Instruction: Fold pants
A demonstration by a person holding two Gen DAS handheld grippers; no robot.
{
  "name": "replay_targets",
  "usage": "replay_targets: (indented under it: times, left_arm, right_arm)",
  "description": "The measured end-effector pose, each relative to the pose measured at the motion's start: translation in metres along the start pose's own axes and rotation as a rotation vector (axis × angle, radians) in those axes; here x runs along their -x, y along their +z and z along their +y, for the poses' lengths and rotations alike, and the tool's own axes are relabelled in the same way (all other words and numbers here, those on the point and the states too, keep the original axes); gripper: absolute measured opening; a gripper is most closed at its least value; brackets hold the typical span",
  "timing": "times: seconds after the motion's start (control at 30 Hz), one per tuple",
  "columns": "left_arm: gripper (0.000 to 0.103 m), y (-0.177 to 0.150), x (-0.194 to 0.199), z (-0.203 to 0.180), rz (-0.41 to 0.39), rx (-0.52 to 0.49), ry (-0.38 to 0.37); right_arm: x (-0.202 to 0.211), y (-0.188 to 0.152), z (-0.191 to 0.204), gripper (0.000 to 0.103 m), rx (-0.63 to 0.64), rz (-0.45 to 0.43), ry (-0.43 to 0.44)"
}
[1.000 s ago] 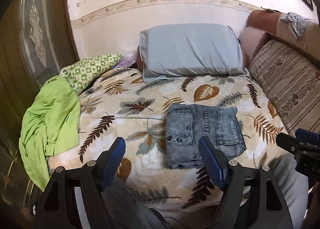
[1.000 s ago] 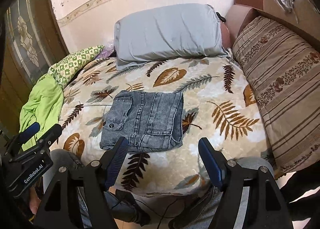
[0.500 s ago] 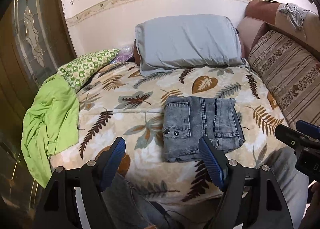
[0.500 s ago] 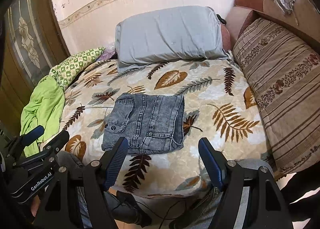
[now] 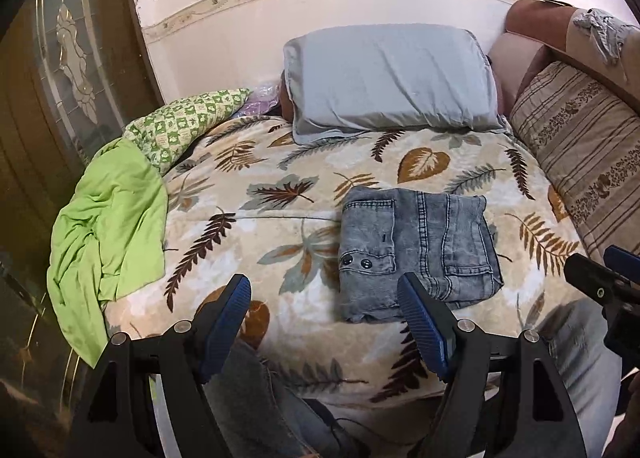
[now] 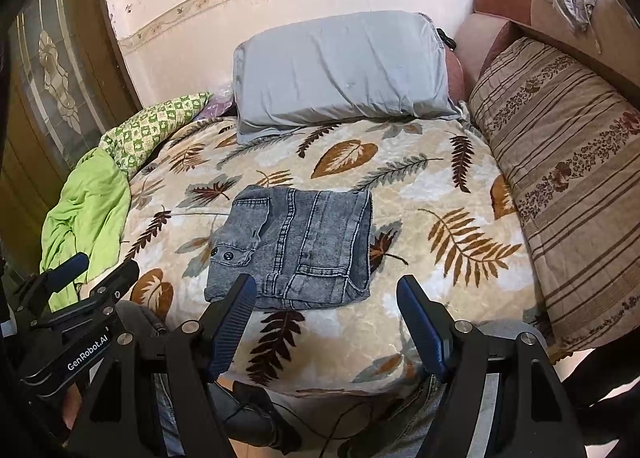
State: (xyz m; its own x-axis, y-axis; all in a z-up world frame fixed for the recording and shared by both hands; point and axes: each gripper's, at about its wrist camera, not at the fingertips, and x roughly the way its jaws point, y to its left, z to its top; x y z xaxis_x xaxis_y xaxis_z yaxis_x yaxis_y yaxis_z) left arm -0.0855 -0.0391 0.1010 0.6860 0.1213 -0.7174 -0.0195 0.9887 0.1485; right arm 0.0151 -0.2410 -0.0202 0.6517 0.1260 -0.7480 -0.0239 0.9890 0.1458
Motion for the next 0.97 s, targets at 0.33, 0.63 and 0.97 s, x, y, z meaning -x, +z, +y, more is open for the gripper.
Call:
replay_targets:
  times: [0.33,0.63,0.97]
  left_arm:
    - [0.076,0.005,-0.007,0.002,0.031,0.001,-0.001]
    - [0.076,0.021,-0.049,-0.002,0.113,0.002,0.002]
    - [0.075,0.026,-0.063,-0.011,0.098,-0.008,0.033]
  right_arm:
    - [-0.001,0.002,0.001,0.074,0.003,0.009,0.003]
    - [-0.014,0.005,-0.005,0.074,-0.013,0.026,0.009]
    - [-0.033,0.0,-0.014,0.074,-0.048,0.074,0.01]
